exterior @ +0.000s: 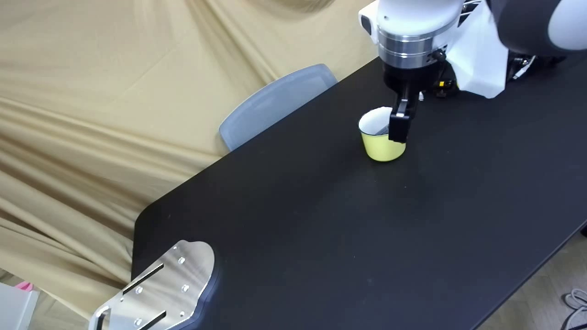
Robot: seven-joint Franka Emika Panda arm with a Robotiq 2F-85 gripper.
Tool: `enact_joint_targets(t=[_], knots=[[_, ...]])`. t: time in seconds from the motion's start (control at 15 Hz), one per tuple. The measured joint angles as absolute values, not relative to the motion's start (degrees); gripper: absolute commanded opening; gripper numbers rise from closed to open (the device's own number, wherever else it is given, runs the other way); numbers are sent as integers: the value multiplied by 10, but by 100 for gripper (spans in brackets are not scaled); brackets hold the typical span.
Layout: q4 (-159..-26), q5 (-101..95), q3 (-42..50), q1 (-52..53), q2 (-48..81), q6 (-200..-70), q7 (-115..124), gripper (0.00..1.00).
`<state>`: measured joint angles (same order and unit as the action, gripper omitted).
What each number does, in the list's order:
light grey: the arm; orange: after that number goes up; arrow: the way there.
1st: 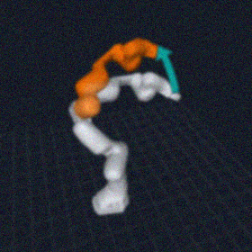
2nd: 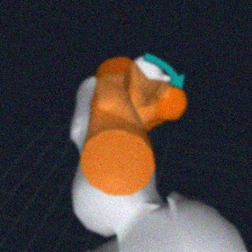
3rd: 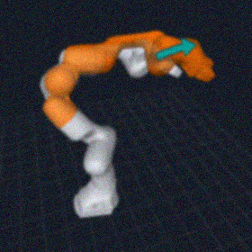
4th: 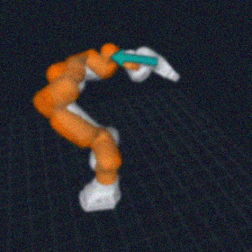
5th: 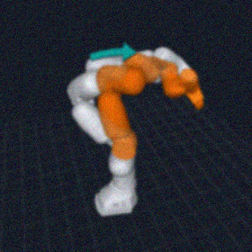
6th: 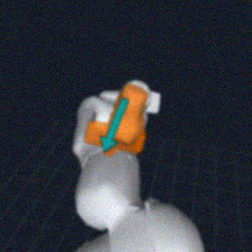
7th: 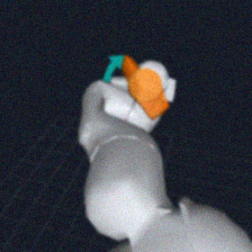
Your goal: Remove the red marker from the yellow mug, place the marker back in the mug, take the marker out of the mug
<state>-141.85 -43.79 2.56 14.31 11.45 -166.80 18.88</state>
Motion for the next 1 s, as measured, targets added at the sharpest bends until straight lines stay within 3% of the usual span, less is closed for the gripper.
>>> enact_joint_targets(t=[0.07, 0.2, 0.73, 0.87, 1.0], knots=[[-1419, -457, 33, 147, 111, -1671, 203, 75], [-1419, -481, 40, 152, 107, -1671, 222, 68], [-1419, -514, 42, 160, 107, -1671, 247, 11], [-1419, -519, 42, 160, 107, -1671, 250, 1], [-1419, -521, 42, 160, 107, -1671, 251, 5]])
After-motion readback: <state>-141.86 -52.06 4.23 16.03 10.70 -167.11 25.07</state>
